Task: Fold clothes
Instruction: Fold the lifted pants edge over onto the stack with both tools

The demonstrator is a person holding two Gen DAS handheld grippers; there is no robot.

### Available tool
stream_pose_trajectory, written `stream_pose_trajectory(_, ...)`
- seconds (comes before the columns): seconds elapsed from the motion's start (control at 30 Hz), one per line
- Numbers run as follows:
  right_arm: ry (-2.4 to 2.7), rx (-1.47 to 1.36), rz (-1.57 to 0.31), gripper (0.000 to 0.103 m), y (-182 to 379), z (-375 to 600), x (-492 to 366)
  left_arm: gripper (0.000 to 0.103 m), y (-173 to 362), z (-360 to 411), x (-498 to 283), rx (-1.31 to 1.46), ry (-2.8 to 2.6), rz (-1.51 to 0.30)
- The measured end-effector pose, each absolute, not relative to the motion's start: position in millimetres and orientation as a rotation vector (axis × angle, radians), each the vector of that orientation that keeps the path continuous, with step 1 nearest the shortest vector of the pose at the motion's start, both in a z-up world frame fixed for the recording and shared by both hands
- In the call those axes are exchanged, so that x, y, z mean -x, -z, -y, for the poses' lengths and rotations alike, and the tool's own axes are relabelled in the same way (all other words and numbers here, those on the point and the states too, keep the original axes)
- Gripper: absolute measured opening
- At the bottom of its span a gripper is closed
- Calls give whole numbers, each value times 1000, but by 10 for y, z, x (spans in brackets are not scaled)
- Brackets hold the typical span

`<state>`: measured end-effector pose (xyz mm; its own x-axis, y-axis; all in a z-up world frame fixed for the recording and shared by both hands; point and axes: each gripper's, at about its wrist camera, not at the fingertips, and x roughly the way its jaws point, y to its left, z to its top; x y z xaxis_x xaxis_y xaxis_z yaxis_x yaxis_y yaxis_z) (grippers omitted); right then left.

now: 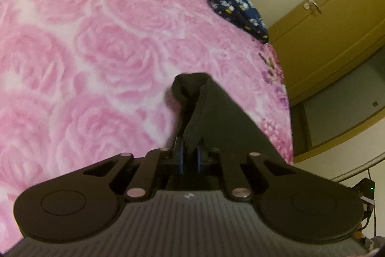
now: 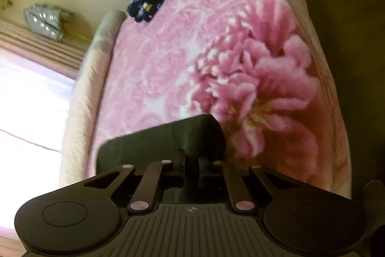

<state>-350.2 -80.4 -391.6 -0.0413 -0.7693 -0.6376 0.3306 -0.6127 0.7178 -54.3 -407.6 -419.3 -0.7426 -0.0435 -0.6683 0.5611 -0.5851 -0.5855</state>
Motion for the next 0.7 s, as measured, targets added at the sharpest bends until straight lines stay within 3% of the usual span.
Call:
stream_pose_trajectory(0.07, 1750, -1462, 476, 11, 3923, 838, 3533, 13, 4135, 4086, 619, -905, 2353, -1172)
stream_pose_trajectory(0.13, 1746, -1480, 521, 33, 3872, 812, 3628, 20, 4042, 4118, 669, -938, 2351, -1175)
stream_pose_trajectory(0.17, 1752, -1482, 555, 50, 3839, 778, 3677, 24, 4004, 4164, 698, -933, 2346, -1180)
stream_pose_trajectory(0.2, 1759, -1484, 589, 60, 3807, 744, 3725, 36, 3969, 4214, 728, -923, 2342, -1187)
stream_pose_trajectory(0.23, 1762, -1490, 623, 60, 3787, 720, 3773, 46, 3934, 4265, 758, -913, 2337, -1194)
stream_pose_trajectory(0.3, 1749, -1533, 682, 60, 3846, 750, 3852, 48, 3955, 4376, 887, -913, 2310, -1240)
stream_pose_trajectory(0.37, 1721, -1586, 701, 60, 3943, 813, 3871, 43, 4021, 4468, 1067, -939, 2293, -1254)
stream_pose_trajectory(0.4, 1706, -1613, 710, 50, 3992, 845, 3880, 35, 4047, 4499, 1141, -951, 2296, -1252)
stream_pose_trajectory(0.43, 1699, -1631, 711, 41, 4028, 873, 3886, 17, 4062, 4510, 1203, -943, 2323, -1249)
stream_pose_trajectory(0.6, 1763, -1549, 606, 25, 3966, 861, 3822, 11, 4079, 4403, 1261, -930, 2399, -1080)
stream_pose_trajectory(0.7, 1824, -1494, 537, 23, 3978, 930, 3728, 11, 4175, 4422, 1256, -920, 2404, -1064)
